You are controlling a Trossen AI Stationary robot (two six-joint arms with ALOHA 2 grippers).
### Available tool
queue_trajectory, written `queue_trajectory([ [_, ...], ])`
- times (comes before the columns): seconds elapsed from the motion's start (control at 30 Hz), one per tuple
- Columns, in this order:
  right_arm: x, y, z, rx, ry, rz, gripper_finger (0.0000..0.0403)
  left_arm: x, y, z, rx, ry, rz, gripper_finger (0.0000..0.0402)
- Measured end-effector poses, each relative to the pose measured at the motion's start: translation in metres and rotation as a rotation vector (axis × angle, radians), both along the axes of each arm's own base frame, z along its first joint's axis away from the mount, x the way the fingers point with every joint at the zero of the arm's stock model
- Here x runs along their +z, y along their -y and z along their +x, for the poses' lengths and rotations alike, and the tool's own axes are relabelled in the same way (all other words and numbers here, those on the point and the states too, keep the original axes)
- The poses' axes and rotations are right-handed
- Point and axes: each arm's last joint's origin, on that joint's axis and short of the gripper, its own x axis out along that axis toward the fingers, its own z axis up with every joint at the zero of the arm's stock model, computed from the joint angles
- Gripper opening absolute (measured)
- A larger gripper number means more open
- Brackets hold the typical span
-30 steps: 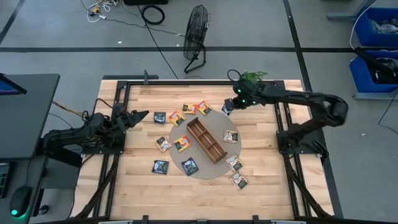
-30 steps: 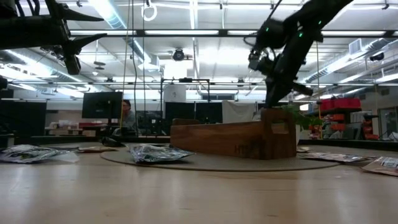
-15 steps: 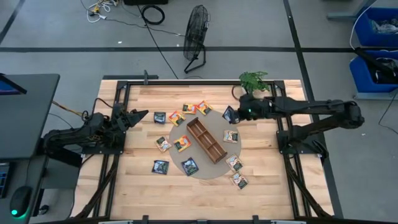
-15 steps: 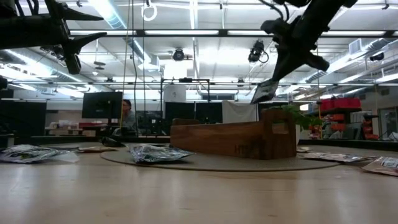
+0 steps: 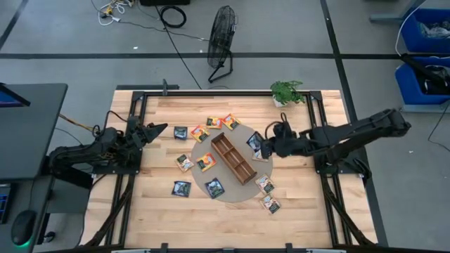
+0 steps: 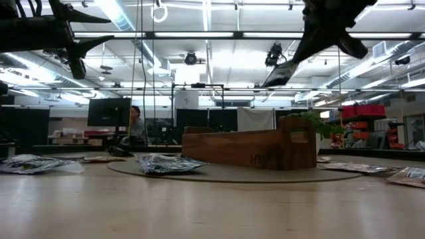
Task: Pick & Place Tea
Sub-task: Put the purple tea bag into the right section of the wooden organizer
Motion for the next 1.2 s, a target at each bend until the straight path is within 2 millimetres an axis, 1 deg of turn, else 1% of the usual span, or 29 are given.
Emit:
queue_trajectory([
  [0.1,0.005,-0.008,0.004,-0.012,-0.017,-0.019,0.0,0.0,0.0,0.0,-0.001,-0.001,0.001,0.014],
  [0.2,0.01,-0.015,0.014,-0.009,-0.057,-0.027,0.0,0.0,0.0,0.0,-0.003,-0.002,0.002,0.014],
  [0.37,0.016,-0.029,0.035,-0.007,-0.143,-0.049,0.0,-0.001,0.0,0.0,-0.003,-0.007,0.001,0.014],
  [0.5,0.013,-0.043,0.052,0.001,-0.198,-0.062,0.0,-0.001,0.0,0.0,-0.003,-0.011,0.001,0.014],
  [0.57,0.01,-0.052,0.06,0.018,-0.204,-0.065,0.0,-0.001,0.0,0.0,-0.003,-0.01,0.001,0.014],
  [0.67,0.0,-0.063,0.066,0.02,-0.225,-0.057,0.0,-0.001,0.0,0.0,-0.003,-0.011,0.001,0.014],
  [0.83,-0.015,-0.08,0.067,0.033,-0.262,-0.058,0.0,-0.001,0.0,0.0,-0.004,-0.01,0.0,0.014],
  [0.97,-0.027,-0.088,0.068,0.031,-0.297,-0.061,0.0,-0.001,0.0,0.0,-0.004,-0.01,0.0,0.014],
  [1.2,-0.046,-0.092,0.077,0.017,-0.344,-0.09,0.0,-0.001,0.0,0.001,-0.004,-0.016,-0.001,0.014],
])
